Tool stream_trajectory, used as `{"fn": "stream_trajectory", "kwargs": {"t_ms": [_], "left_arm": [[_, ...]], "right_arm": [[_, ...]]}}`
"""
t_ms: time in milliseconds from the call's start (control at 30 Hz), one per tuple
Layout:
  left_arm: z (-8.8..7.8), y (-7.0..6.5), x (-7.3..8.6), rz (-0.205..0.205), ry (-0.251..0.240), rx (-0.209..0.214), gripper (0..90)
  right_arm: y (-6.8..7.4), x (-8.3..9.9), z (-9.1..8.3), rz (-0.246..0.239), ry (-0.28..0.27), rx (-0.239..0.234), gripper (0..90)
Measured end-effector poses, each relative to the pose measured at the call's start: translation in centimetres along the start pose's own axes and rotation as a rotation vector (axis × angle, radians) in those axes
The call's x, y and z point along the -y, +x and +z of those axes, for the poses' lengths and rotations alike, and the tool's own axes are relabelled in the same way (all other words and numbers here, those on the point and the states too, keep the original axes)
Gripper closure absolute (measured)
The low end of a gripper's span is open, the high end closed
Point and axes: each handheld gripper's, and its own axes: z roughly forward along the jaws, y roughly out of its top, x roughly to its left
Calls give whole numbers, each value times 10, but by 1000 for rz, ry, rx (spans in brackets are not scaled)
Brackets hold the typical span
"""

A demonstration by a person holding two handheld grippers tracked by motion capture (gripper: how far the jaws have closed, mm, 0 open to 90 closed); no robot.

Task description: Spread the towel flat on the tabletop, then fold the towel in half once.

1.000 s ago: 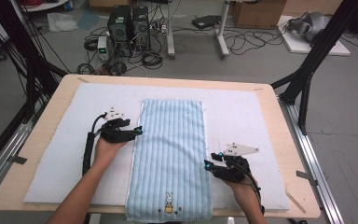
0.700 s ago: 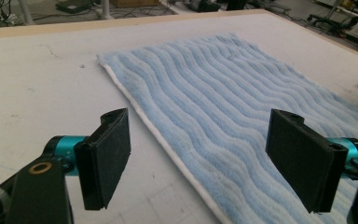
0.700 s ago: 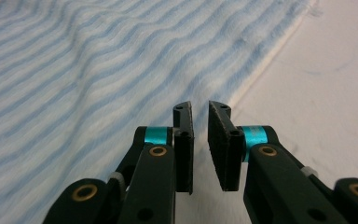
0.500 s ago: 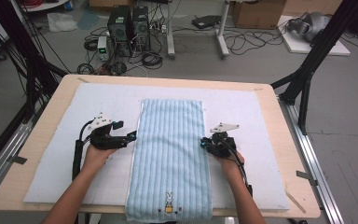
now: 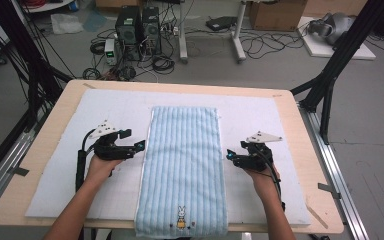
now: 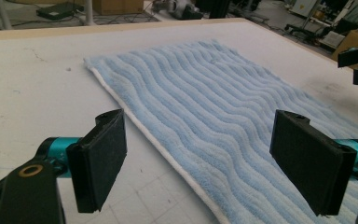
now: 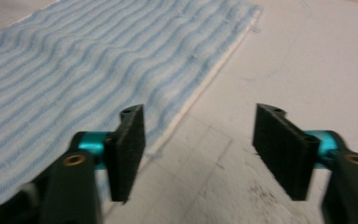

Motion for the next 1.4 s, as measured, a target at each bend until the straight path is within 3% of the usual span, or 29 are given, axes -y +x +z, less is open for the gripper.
{"fn": "stream_trajectory", "kwargs": {"t_ms": [167,400,900,1133,1200,1400], "left_arm": [[-2,1,0,5,-4,-1,190],[-2,-3,-1,30,5,1,191],[3,1,-1,-9,7,11,191],[7,14,-17,-25,7,-15,192],[11,21,-23,-49,31,-27,193],[25,33,-35,-61,80,-35,246]], "right_arm": [[-7,6,-6,5,-10,30,114],[-7,3,-12,-15,-52,22,112],[-9,5,-12,-2,-58,21,111],[-8,5,-11,2,-54,0,111],[-7,5,-11,2,-52,-9,111],[-6,5,-12,19,-53,-22,111]]}}
